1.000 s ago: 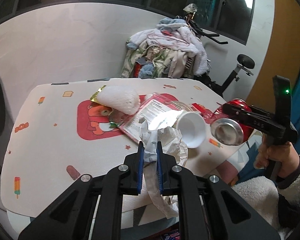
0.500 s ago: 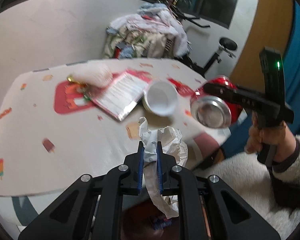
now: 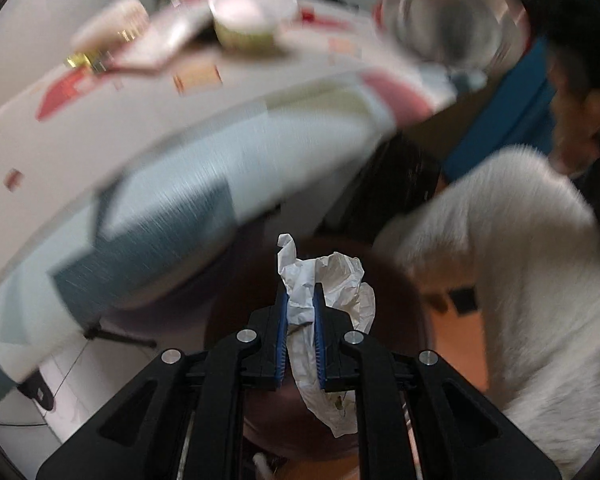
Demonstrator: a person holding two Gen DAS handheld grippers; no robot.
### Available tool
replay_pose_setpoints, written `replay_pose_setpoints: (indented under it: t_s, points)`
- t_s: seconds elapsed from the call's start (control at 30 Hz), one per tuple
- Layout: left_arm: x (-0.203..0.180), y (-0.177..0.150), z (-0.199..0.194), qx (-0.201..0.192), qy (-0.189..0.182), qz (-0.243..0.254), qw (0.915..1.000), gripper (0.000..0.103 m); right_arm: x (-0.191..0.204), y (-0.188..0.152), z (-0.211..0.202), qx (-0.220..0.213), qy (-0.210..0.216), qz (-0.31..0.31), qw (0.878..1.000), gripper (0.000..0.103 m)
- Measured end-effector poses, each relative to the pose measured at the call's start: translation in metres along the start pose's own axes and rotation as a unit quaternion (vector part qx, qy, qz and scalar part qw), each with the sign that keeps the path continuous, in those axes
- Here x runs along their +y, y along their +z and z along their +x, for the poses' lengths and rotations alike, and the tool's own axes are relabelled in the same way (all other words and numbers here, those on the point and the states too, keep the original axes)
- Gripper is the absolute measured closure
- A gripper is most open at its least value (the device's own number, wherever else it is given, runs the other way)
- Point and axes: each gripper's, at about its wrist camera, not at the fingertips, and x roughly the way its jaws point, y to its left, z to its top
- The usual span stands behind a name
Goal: Collect trash
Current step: 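Lower the tissue into the bin with the left tool while the right tool drops the can in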
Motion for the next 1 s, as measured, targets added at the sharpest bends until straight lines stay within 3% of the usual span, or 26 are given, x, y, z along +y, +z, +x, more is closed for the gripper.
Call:
replay_pose_setpoints:
  t_s: [0.07, 0.2, 0.3, 0.5, 0.7, 0.83, 1.0]
  points:
    - [-0.001, -0.001, 0.009, 0.016, -0.004, 0.004, 0.9999, 0.083, 0.001, -0.005, 0.002, 0.008, 0.004, 0.0, 1.0, 0.067]
    - [0.006, 0.004, -0.015, -0.047, 0.003, -0.012, 0.9988, 0.037, 0.008, -0.02, 0.007, 0.024, 0.01, -0.01, 1.0, 0.067]
    - [0.018, 0.001, -0.039, -0.096, 0.024, -0.041, 0.9943, 0.029, 0.015, -0.035, 0.017, 0.043, 0.016, -0.018, 0.999, 0.067]
    - [0.044, -0.006, -0.09, -0.172, 0.058, -0.1, 0.9783, 0.021, 0.039, -0.06, 0.038, 0.072, 0.055, -0.047, 0.995, 0.067]
    - [0.048, -0.018, -0.125, -0.218, 0.108, -0.103, 0.9644, 0.014, 0.077, -0.08, 0.062, 0.099, 0.086, -0.118, 0.984, 0.067]
    - [0.046, -0.025, -0.132, -0.235, 0.112, -0.105, 0.9597, 0.011, 0.091, -0.098, 0.082, 0.14, 0.091, -0.148, 0.975, 0.067]
    - [0.05, -0.026, -0.119, -0.212, 0.115, -0.117, 0.9634, 0.01, 0.107, -0.117, 0.102, 0.188, 0.086, -0.188, 0.96, 0.067]
